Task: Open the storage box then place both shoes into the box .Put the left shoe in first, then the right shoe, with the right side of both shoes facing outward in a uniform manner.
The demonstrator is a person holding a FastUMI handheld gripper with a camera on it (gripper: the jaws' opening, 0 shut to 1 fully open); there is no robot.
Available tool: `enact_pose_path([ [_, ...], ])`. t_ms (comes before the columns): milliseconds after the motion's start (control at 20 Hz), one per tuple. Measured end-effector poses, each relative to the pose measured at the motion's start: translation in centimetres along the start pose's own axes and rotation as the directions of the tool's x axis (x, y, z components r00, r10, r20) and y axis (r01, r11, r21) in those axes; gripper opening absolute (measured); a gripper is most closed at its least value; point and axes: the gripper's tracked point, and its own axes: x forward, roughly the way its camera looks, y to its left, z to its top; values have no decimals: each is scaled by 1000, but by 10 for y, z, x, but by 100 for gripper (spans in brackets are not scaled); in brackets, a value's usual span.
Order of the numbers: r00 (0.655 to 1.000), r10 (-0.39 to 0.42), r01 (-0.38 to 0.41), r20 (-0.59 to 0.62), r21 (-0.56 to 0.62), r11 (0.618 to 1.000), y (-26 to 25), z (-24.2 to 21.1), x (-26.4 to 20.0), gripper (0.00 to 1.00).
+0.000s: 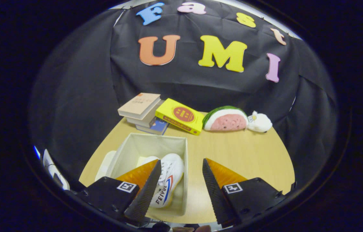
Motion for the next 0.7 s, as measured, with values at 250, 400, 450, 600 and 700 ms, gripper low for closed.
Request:
enact_pose_path([
  [250,984,-50,43,172,44,998,-38,31,-55,100],
  [400,967,-93,74,238,89,993,-60,36,-80,100],
  [450,958,-112,89,263,98,991,-69,37,-86,100],
  [600,931,-154,115,332,133,984,-83,39,-110,100],
  [700,914,-173,127,367,147,981,-89,39,-125,100],
])
